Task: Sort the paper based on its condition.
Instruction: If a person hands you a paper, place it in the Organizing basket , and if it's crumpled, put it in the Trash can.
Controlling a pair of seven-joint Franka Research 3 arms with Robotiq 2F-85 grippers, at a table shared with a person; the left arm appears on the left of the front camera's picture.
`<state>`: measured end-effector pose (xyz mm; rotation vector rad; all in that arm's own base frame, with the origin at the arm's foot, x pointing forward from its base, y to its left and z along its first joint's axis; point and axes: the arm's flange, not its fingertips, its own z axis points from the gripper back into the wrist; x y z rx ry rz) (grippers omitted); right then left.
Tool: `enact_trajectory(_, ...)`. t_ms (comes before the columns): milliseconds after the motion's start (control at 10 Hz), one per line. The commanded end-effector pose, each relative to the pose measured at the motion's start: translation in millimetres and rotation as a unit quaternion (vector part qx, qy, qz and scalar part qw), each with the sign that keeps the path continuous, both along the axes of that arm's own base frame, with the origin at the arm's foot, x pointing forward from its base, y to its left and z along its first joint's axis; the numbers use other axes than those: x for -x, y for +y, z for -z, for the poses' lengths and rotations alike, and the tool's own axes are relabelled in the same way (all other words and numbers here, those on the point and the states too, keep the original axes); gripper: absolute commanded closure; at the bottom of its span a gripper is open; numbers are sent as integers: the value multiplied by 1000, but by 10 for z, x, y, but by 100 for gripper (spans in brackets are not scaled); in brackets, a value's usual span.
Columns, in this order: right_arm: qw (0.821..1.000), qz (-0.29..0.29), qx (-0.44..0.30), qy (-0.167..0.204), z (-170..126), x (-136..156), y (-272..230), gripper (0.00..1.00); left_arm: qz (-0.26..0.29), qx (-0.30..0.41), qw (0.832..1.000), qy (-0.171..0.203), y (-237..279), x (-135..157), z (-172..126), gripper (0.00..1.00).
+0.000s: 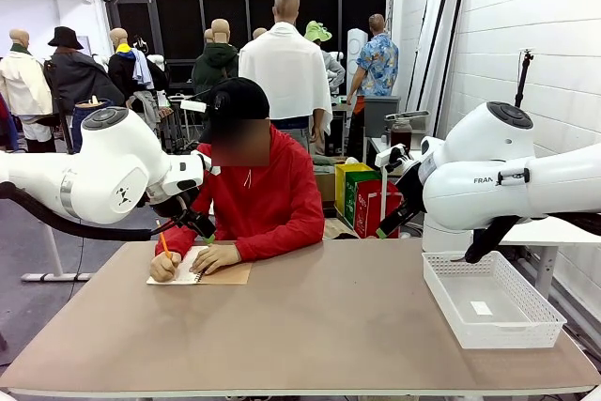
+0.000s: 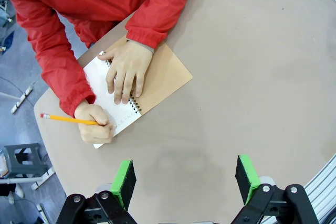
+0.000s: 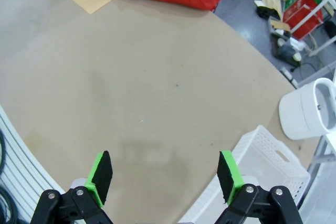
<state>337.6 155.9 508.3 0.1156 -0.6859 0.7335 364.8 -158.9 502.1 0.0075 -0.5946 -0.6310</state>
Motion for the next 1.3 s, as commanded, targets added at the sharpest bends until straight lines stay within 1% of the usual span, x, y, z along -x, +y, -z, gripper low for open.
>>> enact_trajectory(0, 1000, 0, 2, -4, -4, -5, 3, 0, 4, 0, 1000, -1, 2, -14, 11, 0)
enact_trajectory(1200, 1000, 0, 2, -4, -4, -5, 3, 0, 4, 0, 1000, -1, 2, -14, 11, 0)
